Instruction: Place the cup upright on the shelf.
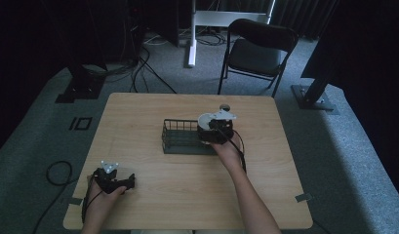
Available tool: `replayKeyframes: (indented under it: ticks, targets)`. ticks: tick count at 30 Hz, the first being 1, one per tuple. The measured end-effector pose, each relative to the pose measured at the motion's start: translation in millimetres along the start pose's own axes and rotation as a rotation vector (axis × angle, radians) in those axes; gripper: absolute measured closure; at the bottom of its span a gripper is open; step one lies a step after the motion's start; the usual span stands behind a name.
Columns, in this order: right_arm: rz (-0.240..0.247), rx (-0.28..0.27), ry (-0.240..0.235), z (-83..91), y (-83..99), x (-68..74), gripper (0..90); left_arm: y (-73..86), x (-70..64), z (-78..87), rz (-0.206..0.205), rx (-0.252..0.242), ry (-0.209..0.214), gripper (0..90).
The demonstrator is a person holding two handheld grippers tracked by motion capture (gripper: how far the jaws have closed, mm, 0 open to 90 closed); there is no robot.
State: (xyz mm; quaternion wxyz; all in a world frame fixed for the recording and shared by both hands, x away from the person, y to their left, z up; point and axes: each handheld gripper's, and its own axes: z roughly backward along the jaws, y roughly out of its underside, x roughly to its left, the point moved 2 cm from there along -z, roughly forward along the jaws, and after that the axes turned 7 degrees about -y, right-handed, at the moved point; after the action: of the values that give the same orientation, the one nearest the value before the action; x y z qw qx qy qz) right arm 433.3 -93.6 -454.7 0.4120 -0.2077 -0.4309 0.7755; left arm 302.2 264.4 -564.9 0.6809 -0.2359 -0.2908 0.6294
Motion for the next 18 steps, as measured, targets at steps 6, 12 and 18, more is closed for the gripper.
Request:
replayKeyframes:
  ticks: [6, 12, 18]
  targets:
    - [-0.023, -0.004, 0.001, -2.1, 6.4, -3.0, 19.9, 0.0, 0.0, 0.0, 0.0, 0.0, 0.0, 1.2]
    - [-0.028, -0.026, -0.012, 0.2, 11.6, -4.4, 19.8, 0.0, 0.0, 0.0, 0.0, -0.001, 0.0, 1.2]
    - [-0.035, -0.013, -0.052, -0.3, 12.6, -5.7, 14.0, 0.0, 0.0, 0.0, 0.0, 0.0, 0.0, 1.2]
